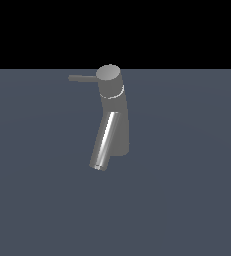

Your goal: Turn on the faucet by rotating a designated handle.

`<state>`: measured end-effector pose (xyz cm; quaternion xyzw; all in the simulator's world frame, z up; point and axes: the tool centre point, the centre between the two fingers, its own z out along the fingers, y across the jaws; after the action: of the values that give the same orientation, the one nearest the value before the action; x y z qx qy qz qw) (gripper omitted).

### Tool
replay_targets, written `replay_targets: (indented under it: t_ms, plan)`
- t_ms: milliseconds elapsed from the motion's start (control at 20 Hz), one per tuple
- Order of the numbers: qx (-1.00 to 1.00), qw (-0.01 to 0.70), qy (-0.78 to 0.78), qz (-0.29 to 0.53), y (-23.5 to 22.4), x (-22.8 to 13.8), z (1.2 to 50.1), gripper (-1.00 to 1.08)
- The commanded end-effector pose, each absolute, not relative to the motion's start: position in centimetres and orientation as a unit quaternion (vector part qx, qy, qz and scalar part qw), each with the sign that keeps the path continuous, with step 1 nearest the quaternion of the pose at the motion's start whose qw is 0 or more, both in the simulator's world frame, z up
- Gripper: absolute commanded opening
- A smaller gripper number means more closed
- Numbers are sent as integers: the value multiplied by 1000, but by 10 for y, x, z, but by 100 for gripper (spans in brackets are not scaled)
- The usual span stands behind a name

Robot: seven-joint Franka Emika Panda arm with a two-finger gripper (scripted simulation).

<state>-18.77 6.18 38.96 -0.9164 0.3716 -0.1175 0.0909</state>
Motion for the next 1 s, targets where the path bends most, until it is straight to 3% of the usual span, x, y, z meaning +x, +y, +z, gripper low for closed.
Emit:
replay_targets:
  t_ms: [0, 950]
  plan:
    - [-902, 99, 402, -126, 67, -180, 381, -100]
    - [-774, 146, 589, -180, 94, -112, 332, -100]
